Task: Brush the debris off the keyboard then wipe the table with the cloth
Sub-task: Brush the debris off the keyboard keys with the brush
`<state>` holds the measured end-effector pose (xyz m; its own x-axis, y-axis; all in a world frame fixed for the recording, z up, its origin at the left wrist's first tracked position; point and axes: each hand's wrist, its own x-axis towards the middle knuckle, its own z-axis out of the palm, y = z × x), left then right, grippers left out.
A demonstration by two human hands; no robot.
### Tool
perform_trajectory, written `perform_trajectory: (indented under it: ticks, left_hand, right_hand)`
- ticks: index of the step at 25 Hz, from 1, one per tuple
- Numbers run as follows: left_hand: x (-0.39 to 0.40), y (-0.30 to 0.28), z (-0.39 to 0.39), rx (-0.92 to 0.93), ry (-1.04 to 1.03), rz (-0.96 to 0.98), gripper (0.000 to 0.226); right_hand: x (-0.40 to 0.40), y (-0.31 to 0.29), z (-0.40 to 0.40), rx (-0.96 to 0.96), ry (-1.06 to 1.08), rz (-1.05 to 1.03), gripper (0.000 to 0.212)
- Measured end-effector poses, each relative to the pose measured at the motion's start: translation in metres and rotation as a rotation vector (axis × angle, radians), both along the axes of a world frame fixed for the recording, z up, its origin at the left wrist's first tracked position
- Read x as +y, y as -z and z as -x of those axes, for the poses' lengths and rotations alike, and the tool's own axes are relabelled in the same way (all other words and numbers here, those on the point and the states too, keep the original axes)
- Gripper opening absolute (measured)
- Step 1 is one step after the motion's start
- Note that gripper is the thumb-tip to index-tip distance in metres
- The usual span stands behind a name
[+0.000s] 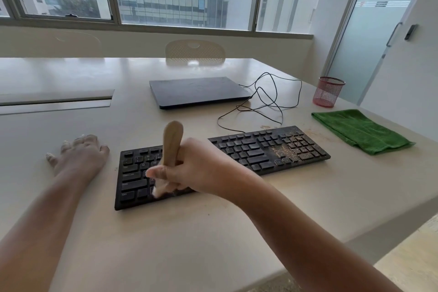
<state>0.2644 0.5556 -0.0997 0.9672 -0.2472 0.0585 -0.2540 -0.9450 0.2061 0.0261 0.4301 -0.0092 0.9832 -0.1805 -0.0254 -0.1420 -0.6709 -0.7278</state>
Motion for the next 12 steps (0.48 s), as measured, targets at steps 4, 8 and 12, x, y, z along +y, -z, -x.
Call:
perform_trajectory:
  ticks: [4,8,12]
  left_hand:
    - [0.004,0.013,-0.024,-0.004,0.043,-0.020,0.063]
    - [0.004,0.021,-0.035,-0.042,-0.009,0.000,0.060]
    - [0.001,0.010,-0.020,-0.012,0.022,0.030,0.050]
  right_hand:
    - [0.008,0.000,-0.001,0.027,-0.040,0.131,0.033]
    - [0.014,0.001,0.002,-0.068,-0.029,0.129,0.033]
    - [0.018,0.004,0.012,-0.006,-0.055,0.253,0.041]
